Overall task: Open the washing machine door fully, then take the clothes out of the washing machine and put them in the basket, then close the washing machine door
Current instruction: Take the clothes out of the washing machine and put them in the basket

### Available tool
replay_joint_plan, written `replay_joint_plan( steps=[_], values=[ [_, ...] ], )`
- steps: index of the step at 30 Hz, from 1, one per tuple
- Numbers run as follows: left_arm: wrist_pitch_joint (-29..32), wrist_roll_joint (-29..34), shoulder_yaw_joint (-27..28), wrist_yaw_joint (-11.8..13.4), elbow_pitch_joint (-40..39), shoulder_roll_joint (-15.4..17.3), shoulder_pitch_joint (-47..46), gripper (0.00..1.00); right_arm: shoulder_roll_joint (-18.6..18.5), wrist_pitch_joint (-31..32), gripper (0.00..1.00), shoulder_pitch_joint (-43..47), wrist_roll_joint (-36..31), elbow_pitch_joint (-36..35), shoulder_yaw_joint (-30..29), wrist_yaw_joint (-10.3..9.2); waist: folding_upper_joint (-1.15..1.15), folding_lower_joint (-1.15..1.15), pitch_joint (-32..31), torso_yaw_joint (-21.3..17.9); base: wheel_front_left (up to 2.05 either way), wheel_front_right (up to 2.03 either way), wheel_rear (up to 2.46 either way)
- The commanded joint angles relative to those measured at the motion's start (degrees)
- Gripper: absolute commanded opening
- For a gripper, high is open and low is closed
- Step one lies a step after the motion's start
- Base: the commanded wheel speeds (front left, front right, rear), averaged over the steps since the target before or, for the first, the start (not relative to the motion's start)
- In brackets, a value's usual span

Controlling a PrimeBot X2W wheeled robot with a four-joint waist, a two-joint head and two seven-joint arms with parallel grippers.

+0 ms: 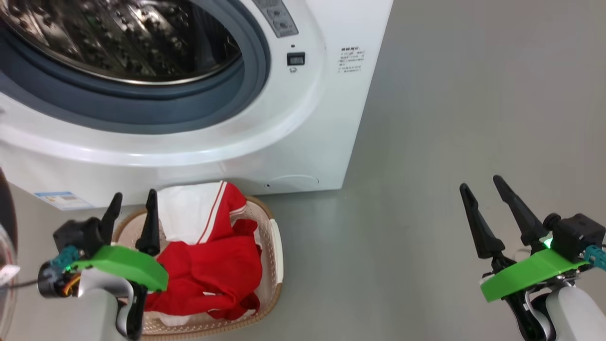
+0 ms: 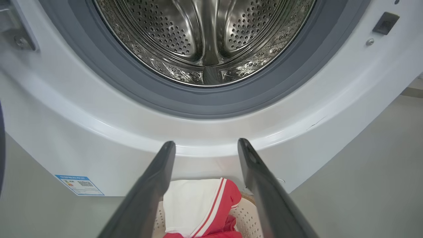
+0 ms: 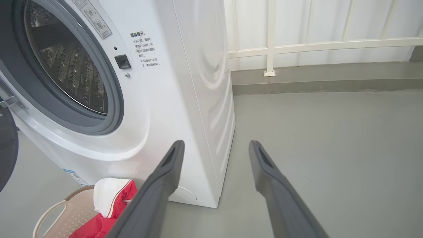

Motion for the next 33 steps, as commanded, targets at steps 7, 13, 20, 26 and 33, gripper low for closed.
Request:
replay_joint_plan(
  steps=[7,13,20,26,33],
  values=[
    [-0.7,5.7,6.4,-0.2,-9.2,-0.6,6.9,1.00,-1.3,-0.7,1.00,3.4,0.6,-1.1,0.0,0.09,0.00,0.00,-4.2,0.8,0.00,0.00,0.00],
    [-0.7,8.4,9.1,-0.4,-15.3,-1.9,12.1,1.00,-1.3,-0.7,1.00,5.5,0.6,-1.2,-0.7,0.09,0.00,0.00,-6.0,1.1,0.00,0.00,0.00],
    [-0.7,9.8,11.9,-0.6,-22.3,-3.0,19.3,1.00,-1.1,-0.7,1.00,7.3,0.6,-1.4,-1.3,0.09,0.00,0.00,-7.5,1.1,0.00,0.00,0.00],
    [-0.7,10.3,12.7,-0.7,-24.8,-3.7,21.5,1.00,-0.9,-0.7,1.00,8.1,0.6,-1.5,-1.5,0.09,0.00,0.00,-8.1,1.1,0.00,0.00,0.00],
    [-0.7,10.2,12.7,-0.7,-25.1,-4.2,21.2,1.00,-0.9,-0.7,1.00,7.8,0.6,-1.5,-1.5,0.09,0.00,0.00,-8.0,0.9,0.00,0.00,0.00]
  ],
)
